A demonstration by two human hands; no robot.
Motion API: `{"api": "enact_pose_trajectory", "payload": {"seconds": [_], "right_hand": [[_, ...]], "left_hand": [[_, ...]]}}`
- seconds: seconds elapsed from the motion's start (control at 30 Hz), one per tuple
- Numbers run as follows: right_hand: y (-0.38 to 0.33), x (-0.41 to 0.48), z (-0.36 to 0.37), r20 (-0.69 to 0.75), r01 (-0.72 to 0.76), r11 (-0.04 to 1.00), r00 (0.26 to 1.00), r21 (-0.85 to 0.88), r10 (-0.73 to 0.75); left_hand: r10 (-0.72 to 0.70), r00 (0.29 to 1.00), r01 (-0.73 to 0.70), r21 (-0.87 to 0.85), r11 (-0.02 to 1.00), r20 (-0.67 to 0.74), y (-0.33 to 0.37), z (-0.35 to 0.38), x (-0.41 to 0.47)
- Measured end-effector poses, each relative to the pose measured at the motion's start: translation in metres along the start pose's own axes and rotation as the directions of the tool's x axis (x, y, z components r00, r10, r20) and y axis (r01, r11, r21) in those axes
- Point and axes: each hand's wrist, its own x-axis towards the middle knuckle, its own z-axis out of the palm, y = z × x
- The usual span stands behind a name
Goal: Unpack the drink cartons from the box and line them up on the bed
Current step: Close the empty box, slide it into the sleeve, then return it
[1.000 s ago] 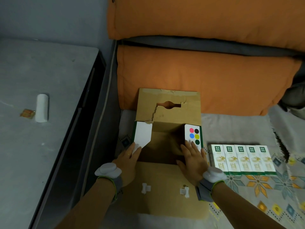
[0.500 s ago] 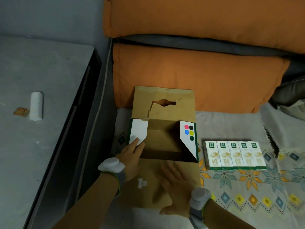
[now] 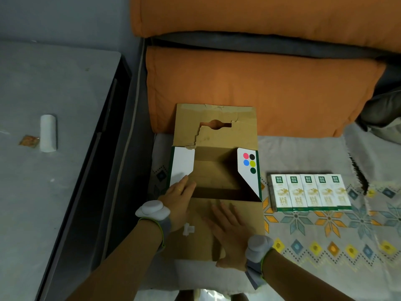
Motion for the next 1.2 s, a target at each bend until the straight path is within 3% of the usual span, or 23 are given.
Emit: {"api": "enact_pose_trajectory", "payload": {"seconds": [0.8, 1.03, 1.2], "right_hand": [[-0.003, 0.005, 0.002, -0.005, -0.017, 1.0, 1.0, 0.0, 0.017], [-0.007, -0.003, -0.005, -0.091, 0.024, 1.0, 0.996, 0.007, -0.023], [-0.009, -0.021, -0.035, -0.2, 0.143, 0.99, 0.97, -0.005, -0.141]], "left_hand": [[0.014, 1.0, -0.013, 0.14, 0.99, -0.009, -0.002, 0.021, -0.007], [-0.004, 0.999, 0.009, 0.103, 0.995, -0.041, 0.002, 0.003, -0.011], [-0.112, 0.989, 0.114, 0.014, 0.993, -0.092, 0.006, -0.05, -0.007]]}}
